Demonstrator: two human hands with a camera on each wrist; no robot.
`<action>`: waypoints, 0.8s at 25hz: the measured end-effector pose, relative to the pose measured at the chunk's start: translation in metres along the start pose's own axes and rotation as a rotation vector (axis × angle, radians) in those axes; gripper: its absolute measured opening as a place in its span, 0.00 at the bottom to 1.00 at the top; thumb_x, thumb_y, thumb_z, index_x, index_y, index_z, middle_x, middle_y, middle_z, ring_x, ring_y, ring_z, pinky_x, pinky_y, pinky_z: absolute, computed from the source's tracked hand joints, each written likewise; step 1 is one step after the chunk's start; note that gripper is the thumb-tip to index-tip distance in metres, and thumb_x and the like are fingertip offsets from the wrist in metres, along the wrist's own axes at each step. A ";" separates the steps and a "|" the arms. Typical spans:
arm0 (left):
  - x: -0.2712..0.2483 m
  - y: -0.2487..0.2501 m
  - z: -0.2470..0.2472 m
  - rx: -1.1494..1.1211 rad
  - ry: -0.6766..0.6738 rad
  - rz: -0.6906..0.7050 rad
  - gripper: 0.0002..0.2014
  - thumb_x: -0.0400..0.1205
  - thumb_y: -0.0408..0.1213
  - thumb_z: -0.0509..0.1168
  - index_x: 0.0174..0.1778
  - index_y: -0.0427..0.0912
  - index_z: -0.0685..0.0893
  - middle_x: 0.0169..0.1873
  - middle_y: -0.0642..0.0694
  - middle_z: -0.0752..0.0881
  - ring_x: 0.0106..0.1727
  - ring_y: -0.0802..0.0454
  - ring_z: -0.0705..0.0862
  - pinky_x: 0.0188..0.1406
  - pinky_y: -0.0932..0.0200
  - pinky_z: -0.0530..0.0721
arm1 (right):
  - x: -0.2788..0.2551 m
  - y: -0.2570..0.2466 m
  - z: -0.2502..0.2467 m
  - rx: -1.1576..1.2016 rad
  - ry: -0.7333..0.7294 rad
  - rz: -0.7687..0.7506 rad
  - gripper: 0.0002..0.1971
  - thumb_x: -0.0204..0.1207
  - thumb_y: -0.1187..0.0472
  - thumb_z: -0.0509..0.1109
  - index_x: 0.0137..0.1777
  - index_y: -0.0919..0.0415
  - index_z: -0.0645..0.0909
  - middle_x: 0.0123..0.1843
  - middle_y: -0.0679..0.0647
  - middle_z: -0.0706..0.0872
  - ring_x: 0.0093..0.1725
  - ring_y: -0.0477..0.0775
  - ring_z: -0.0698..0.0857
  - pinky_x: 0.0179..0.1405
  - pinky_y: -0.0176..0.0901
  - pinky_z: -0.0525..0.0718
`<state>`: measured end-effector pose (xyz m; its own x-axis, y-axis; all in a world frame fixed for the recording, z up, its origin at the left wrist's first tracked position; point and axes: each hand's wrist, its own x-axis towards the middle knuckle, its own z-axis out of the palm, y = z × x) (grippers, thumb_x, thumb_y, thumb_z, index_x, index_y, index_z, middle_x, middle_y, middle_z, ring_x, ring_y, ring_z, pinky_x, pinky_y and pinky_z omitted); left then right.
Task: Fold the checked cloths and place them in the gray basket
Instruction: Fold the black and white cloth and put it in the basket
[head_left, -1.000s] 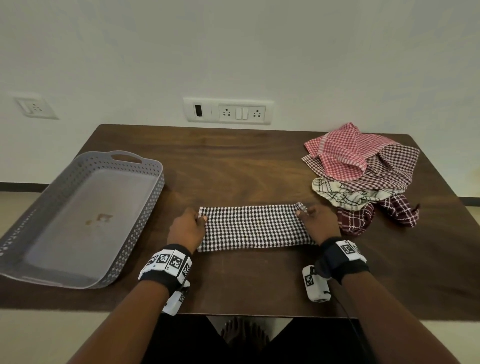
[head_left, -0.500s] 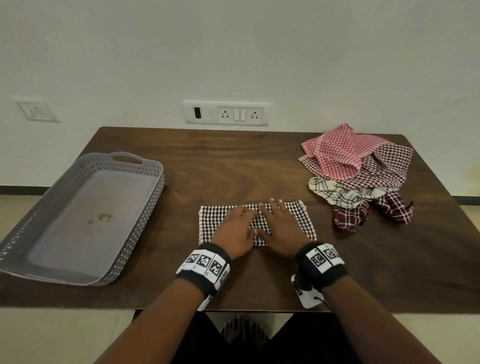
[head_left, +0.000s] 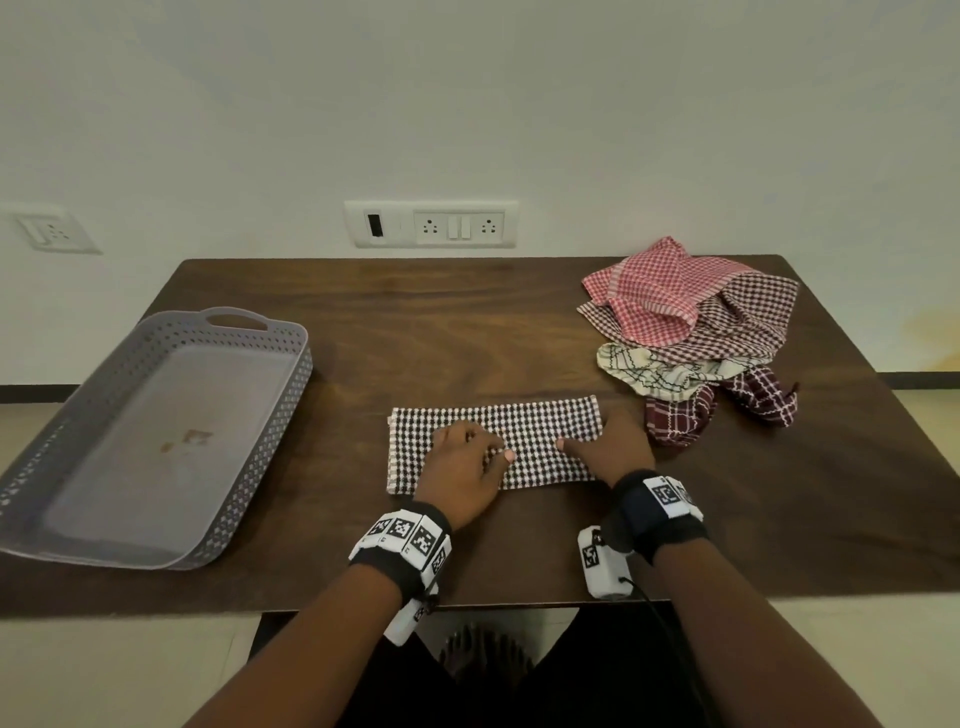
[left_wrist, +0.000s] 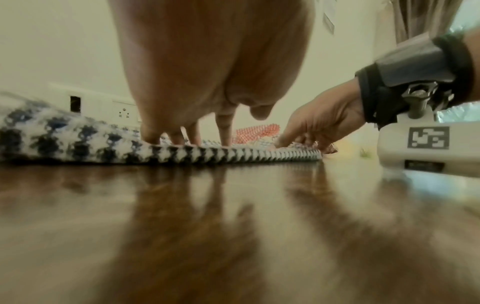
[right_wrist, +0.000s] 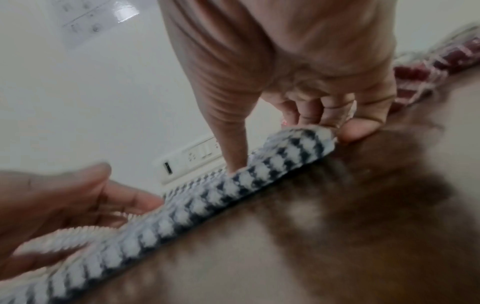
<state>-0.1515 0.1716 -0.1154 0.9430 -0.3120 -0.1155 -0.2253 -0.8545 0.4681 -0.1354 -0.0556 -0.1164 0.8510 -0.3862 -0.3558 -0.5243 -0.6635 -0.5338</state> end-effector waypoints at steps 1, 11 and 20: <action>-0.002 0.000 -0.005 -0.016 0.049 -0.012 0.17 0.85 0.55 0.59 0.62 0.52 0.84 0.60 0.47 0.81 0.65 0.45 0.77 0.66 0.49 0.78 | 0.002 -0.001 -0.001 0.073 -0.045 0.011 0.34 0.61 0.43 0.83 0.64 0.60 0.80 0.63 0.58 0.87 0.62 0.61 0.85 0.61 0.54 0.84; 0.033 0.015 -0.068 -1.412 -0.329 -0.492 0.49 0.79 0.75 0.36 0.62 0.34 0.82 0.51 0.34 0.90 0.49 0.42 0.88 0.54 0.52 0.84 | -0.067 -0.090 -0.051 0.227 -0.009 -0.853 0.08 0.70 0.64 0.81 0.44 0.57 0.83 0.42 0.47 0.90 0.40 0.43 0.87 0.37 0.38 0.83; 0.036 0.001 -0.096 -1.516 -0.044 -0.394 0.24 0.87 0.48 0.61 0.74 0.35 0.76 0.67 0.35 0.84 0.66 0.40 0.85 0.67 0.43 0.82 | -0.083 -0.071 -0.032 -0.116 -0.002 -1.089 0.14 0.72 0.67 0.75 0.45 0.44 0.81 0.47 0.42 0.89 0.49 0.41 0.85 0.51 0.46 0.85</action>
<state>-0.0943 0.1995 -0.0351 0.8675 -0.2123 -0.4499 0.4963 0.3082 0.8116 -0.1682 0.0035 -0.0246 0.8565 0.4450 0.2614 0.5151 -0.7049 -0.4876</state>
